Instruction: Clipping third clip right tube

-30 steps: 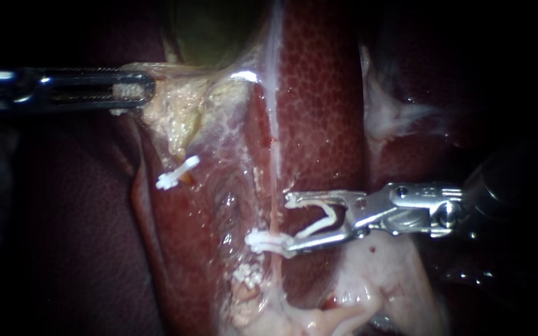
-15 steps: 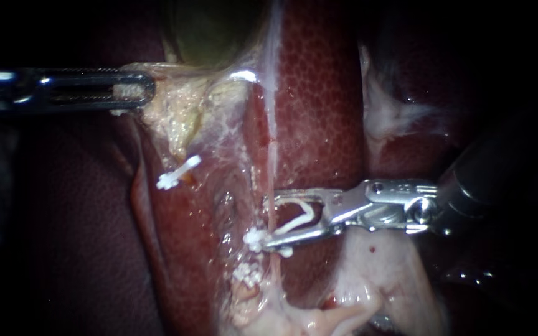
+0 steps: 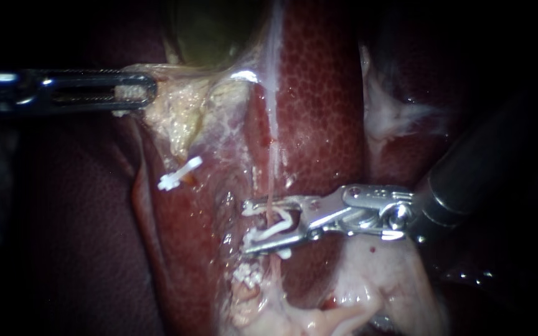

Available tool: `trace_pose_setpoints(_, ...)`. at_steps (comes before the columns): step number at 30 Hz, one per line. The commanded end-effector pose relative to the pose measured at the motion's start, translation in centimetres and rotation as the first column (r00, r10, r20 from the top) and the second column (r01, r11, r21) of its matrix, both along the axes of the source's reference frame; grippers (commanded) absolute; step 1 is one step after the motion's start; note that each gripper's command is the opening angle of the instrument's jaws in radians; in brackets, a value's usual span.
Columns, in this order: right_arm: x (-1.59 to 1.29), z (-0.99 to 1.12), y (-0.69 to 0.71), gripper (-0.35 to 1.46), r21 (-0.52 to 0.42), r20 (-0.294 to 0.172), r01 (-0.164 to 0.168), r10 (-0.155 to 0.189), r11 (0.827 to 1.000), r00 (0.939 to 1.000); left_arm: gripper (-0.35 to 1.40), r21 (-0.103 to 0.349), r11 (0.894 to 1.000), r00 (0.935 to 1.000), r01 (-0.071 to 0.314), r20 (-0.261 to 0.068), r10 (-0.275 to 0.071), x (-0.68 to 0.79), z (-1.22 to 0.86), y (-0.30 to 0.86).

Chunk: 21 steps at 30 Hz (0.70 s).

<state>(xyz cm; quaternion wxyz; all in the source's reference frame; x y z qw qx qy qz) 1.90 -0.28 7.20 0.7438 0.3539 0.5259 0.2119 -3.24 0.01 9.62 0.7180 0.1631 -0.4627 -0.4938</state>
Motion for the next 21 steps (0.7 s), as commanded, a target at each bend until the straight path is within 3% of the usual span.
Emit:
trace_pose_setpoints(1, -0.01, -0.01, 0.01, 0.51, 0.005, -0.002, -0.005, 0.005, 1.0, 1.0, -0.21, 0.0, 1.0, 1.0, 0.0, 0.0, 0.0, 0.0, 0.0, 0.0)
trace_pose_setpoints(21, -0.03, -0.07, 0.15, 0.42, 0.028, -0.031, -0.035, 0.035, 0.999, 0.9989, -0.21, 0.0, 1.0, 1.0, 0.0, 0.0, 0.0, 0.0, 0.0, 0.0)
